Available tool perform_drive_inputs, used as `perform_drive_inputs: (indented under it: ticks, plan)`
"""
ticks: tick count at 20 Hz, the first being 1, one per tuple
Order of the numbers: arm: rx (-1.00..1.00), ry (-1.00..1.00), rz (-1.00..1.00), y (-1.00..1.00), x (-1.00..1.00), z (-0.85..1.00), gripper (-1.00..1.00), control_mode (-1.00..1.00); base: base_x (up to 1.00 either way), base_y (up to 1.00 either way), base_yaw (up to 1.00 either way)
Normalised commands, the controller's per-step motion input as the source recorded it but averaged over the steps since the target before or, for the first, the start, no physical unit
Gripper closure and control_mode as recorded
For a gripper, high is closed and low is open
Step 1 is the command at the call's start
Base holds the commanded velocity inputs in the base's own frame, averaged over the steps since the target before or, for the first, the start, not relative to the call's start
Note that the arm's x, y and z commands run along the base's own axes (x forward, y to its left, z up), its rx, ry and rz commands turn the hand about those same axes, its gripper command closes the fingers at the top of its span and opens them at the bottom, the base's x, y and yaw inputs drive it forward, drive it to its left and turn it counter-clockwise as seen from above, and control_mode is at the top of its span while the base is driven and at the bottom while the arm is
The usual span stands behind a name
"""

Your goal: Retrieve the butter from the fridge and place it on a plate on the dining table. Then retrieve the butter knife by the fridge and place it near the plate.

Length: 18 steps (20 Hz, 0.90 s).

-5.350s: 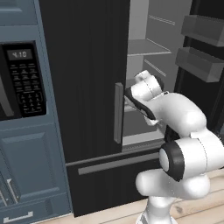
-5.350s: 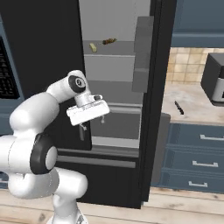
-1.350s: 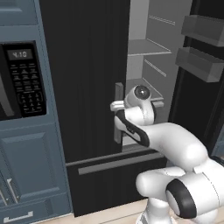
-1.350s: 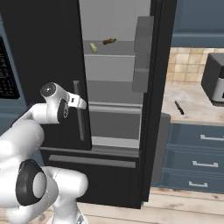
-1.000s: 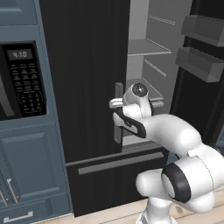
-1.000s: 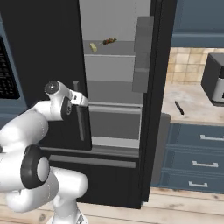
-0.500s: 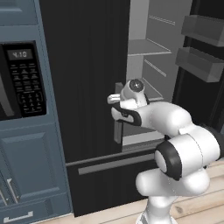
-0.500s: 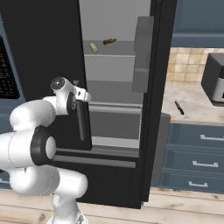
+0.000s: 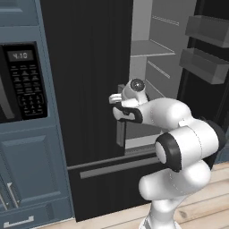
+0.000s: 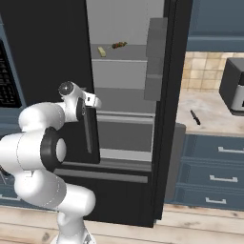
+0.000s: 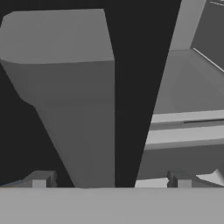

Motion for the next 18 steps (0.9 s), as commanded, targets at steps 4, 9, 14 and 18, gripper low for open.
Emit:
perform_drive_inputs:
  ticks: [4,9,14,18]
  plan:
    - [0.00,-0.02,0.00,0.00,0.36,0.00,-1.00,-1.00,0.00,0.00,0.00]
    - [0.00,0.00,0.00,0.03,0.35,0.00,-1.00,-1.00,0.00,0.00,0.00]
    - [0.00,0.00,0.00,0.03,0.31,0.00,-1.00,-1.00,0.00,0.00,0.00]
    - [0.00,0.00,0.00,0.01,0.26,0.00,1.00,-1.00,0.00,0.00,0.00]
